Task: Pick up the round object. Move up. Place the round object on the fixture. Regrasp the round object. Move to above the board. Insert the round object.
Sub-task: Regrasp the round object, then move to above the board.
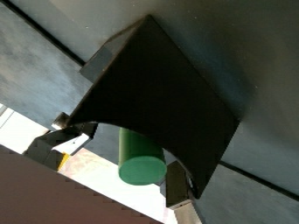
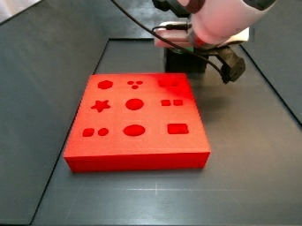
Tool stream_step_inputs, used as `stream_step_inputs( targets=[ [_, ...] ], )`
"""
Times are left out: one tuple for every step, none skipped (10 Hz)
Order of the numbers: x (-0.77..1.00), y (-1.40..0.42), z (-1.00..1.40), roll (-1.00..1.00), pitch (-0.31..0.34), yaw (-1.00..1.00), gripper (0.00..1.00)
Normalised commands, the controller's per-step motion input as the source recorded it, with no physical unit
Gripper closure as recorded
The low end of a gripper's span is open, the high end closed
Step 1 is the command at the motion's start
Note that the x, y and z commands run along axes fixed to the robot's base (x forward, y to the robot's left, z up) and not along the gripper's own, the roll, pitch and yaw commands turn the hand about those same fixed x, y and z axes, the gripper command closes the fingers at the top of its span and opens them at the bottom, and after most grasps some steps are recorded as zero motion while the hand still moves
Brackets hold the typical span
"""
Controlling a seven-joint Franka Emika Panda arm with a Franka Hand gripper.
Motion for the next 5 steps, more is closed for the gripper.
stream_step_inputs(
  targets=[
    [0.02,-0.04,-0.17,0.05,0.019,0.04,0.00],
    [0.02,-0.04,-0.17,0.05,0.019,0.04,0.00],
    [0.02,-0.04,-0.17,0.05,0.019,0.04,0.00],
    [0.00,0.00,0.00,0.00,0.000,0.00,1.00],
    [0.22,-0.10,1.00,-0.05,-0.159,0.05,1.00]
  ],
)
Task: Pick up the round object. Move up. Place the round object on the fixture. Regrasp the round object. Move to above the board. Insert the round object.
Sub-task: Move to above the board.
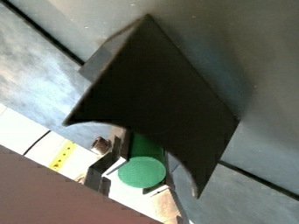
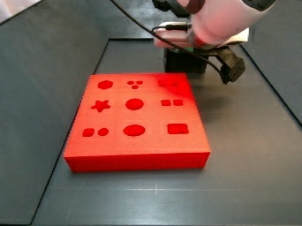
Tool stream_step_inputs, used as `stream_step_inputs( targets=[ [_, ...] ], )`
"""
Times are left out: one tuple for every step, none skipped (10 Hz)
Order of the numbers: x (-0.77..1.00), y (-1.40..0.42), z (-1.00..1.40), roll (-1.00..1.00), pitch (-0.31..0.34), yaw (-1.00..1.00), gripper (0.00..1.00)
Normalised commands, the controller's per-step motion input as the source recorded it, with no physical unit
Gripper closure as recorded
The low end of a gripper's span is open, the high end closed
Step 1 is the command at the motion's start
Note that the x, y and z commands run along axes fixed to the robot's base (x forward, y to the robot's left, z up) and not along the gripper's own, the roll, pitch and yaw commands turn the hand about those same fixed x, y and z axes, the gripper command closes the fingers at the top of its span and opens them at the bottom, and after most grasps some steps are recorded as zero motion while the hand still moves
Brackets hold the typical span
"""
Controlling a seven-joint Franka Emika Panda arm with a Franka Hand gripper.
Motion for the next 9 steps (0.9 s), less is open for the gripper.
stream_step_inputs(
  targets=[
    [0.22,-0.10,1.00,-0.05,-0.148,0.03,1.00],
    [0.20,-0.09,1.00,-0.04,-0.086,-0.02,1.00],
    [0.19,-0.08,1.00,-0.04,-0.059,-0.05,1.00],
    [0.18,-0.08,1.00,-0.04,-0.013,-0.07,1.00],
    [0.17,-0.08,1.00,-0.04,0.046,-0.07,1.00],
    [0.16,-0.07,1.00,-0.04,0.104,-0.06,1.00],
    [0.15,-0.07,1.00,-0.04,0.128,-0.04,1.00],
    [0.14,-0.07,1.00,-0.04,0.163,0.00,1.00],
    [0.14,-0.06,1.00,-0.03,0.172,0.02,1.00]
  ],
)
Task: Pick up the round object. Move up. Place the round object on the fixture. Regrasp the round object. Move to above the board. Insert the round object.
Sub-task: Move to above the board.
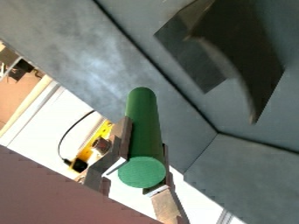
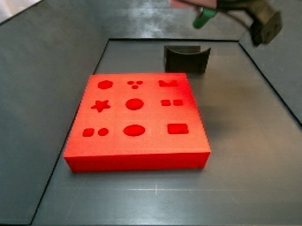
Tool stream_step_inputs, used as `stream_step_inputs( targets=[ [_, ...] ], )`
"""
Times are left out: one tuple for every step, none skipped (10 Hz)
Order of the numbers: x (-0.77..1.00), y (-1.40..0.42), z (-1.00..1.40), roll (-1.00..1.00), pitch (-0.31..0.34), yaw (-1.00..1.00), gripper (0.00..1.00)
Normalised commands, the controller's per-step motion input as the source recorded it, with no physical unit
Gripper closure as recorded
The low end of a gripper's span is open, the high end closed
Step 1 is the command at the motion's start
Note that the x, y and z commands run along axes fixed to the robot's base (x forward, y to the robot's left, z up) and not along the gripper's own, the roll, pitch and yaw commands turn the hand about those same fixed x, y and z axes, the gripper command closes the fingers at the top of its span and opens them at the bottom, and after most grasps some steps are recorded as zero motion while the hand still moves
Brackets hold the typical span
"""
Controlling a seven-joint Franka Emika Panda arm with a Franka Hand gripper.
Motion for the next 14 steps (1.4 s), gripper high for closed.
stream_step_inputs(
  targets=[
    [0.13,-0.06,1.00,-0.03,0.174,0.05,1.00],
    [0.12,-0.06,1.00,-0.04,0.168,0.09,1.00],
    [0.11,-0.05,1.00,-0.03,0.158,0.10,1.00],
    [0.11,-0.05,1.00,-0.03,0.142,0.12,1.00],
    [0.08,-0.04,0.97,-0.03,0.115,0.13,1.00],
    [0.06,-0.03,0.81,-0.04,0.090,0.13,1.00],
    [0.04,-0.02,0.70,-0.04,0.076,0.12,1.00],
    [0.01,-0.01,0.50,-0.05,0.043,0.11,1.00],
    [0.00,-0.01,0.35,-0.06,0.027,0.10,1.00],
    [-0.76,-1.00,0.28,-1.00,0.005,-0.09,1.00],
    [-0.76,-1.00,0.26,-1.00,-0.006,-0.09,1.00],
    [-0.81,-1.00,0.27,-1.00,-0.025,-0.09,1.00],
    [-0.84,-1.00,0.26,-1.00,-0.038,-0.08,1.00],
    [-0.88,-1.00,0.27,-1.00,-0.058,-0.08,1.00]
  ],
)
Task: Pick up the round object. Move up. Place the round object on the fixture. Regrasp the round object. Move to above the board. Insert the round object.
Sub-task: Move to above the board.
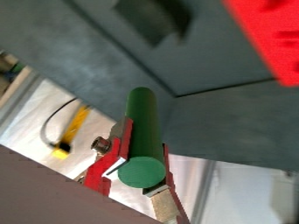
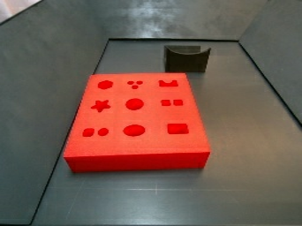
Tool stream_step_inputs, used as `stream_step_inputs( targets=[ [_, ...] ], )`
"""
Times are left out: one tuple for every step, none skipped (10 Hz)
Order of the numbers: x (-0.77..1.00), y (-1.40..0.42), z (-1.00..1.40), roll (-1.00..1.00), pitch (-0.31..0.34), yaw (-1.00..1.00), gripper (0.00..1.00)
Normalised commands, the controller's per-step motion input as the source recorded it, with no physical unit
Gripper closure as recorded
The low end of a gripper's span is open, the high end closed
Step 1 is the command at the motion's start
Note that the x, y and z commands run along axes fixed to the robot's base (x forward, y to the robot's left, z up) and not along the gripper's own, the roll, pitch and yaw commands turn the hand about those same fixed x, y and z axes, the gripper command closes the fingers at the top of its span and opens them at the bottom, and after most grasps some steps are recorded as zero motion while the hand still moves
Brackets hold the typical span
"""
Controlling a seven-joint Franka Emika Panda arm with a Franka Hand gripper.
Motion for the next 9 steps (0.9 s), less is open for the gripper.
stream_step_inputs(
  targets=[
    [-0.93,-1.00,0.28,-1.00,-0.075,-0.08,1.00],
    [-0.99,-1.00,0.28,-1.00,-0.091,-0.07,1.00],
    [-1.00,-0.89,0.27,-1.00,-0.123,-0.07,1.00],
    [-0.80,-0.62,0.20,-1.00,-0.147,-0.07,1.00],
    [-0.50,-0.26,0.11,-1.00,-0.182,-0.07,1.00],
    [-0.39,-0.15,0.07,-1.00,-0.196,-0.07,1.00],
    [-0.27,-0.03,0.03,-0.98,-0.233,-0.06,1.00],
    [-0.21,0.02,0.02,-0.70,-0.212,-0.04,1.00],
    [-0.18,0.04,0.01,-0.51,-0.192,-0.02,1.00]
  ],
)
